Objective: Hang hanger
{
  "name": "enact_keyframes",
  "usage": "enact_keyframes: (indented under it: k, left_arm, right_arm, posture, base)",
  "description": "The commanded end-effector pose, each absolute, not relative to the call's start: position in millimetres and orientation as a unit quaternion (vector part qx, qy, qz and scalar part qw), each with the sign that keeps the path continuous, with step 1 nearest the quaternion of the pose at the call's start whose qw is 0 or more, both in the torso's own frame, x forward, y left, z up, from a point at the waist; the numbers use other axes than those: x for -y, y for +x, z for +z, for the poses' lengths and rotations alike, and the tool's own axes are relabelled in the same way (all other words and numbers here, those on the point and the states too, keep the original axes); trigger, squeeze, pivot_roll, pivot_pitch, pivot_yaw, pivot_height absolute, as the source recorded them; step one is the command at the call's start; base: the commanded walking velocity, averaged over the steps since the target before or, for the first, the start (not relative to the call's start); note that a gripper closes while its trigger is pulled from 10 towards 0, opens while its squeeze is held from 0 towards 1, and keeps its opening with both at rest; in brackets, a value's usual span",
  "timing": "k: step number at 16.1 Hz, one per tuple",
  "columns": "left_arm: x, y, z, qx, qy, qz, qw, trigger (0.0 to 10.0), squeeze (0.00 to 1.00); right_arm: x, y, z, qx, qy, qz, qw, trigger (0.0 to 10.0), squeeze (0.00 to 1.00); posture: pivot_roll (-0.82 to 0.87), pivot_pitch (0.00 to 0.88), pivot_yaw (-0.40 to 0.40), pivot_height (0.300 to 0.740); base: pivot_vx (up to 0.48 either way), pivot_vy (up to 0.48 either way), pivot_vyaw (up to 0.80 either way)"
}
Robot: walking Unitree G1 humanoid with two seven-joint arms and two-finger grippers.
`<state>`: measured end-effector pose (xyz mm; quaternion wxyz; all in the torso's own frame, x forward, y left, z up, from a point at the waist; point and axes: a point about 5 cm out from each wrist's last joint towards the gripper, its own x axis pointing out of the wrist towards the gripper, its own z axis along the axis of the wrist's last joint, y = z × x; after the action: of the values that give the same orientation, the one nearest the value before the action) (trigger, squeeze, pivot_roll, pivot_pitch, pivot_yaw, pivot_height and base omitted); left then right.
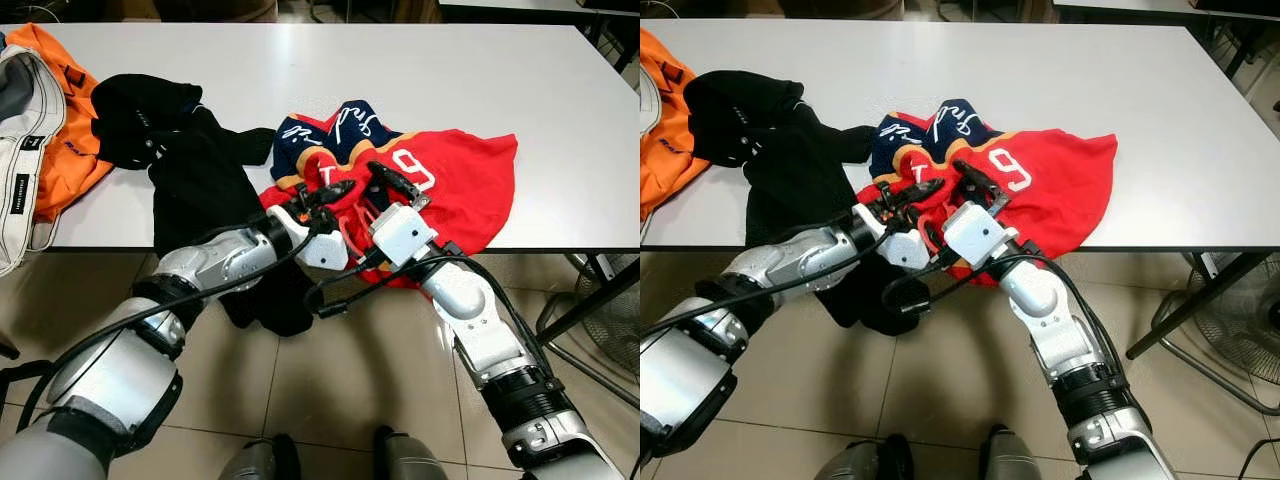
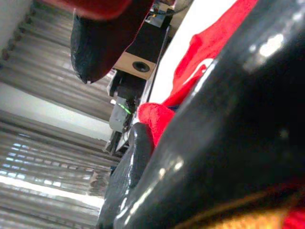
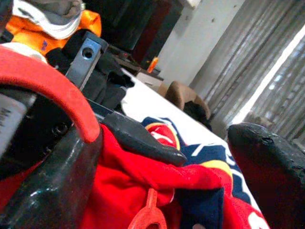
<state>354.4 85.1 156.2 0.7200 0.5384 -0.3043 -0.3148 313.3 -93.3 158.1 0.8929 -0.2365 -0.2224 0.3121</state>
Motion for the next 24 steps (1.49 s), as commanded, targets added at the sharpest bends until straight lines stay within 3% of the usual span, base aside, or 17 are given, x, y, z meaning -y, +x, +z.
enact_keyframes:
  k: [1,5,7,10,21,23,24]
  left_arm:
    - [-81.2,352.9,165.8,0.327,0.521,-0.315,0.723,0.0,0.0]
    - [-83.4,351.2,161.3,0.321,0.53,-0.323,0.715,0.0,0.0]
    - [-85.2,350.1,157.5,0.314,0.537,-0.327,0.711,0.0,0.0]
    - [-87.0,349.6,154.0,0.307,0.543,-0.333,0.707,0.0,0.0]
    - [-86.1,348.1,150.1,0.301,0.55,-0.341,0.7,0.0,0.0]
    - [-86.0,348.2,149.4,0.299,0.552,-0.342,0.699,0.0,0.0]
    - [-86.3,348.5,148.3,0.296,0.554,-0.343,0.699,0.0,0.0]
  right_arm:
    - [99.1,313.8,156.8,0.201,-0.256,0.332,0.885,10.0,1.0]
    - [120.5,316.0,181.4,0.201,-0.252,0.336,0.885,10.0,1.0]
    - [132.3,298.2,183.5,0.13,-0.229,0.424,0.867,10.0,1.0]
    - [145.5,278.8,186.9,0.078,-0.227,0.475,0.847,10.0,1.0]
    - [178.8,247.8,227.3,-0.006,-0.258,0.516,0.817,10.0,1.0]
    - [193.1,258.8,245.3,0.028,-0.274,0.453,0.848,10.0,1.0]
    - [204.7,271.7,260.1,0.068,-0.284,0.384,0.876,10.0,0.0]
  posture:
    - [-0.29,0.136,0.087,0.74]
    - [-0.29,0.132,0.087,0.74]
    - [-0.29,0.128,0.087,0.74]
    - [-0.29,0.123,0.088,0.74]
    - [-0.3,0.129,0.089,0.74]
    - [-0.31,0.132,0.088,0.74]
    - [-0.31,0.133,0.088,0.74]
  base:
    - [0.0,0.0,0.0]
    - [0.0,0.0,0.0]
    - [0.0,0.0,0.0]
    - [0.0,0.0,0.0]
    - [0.0,0.0,0.0]
    - [0.0,0.0,0.0]
    - [0.0,0.0,0.0]
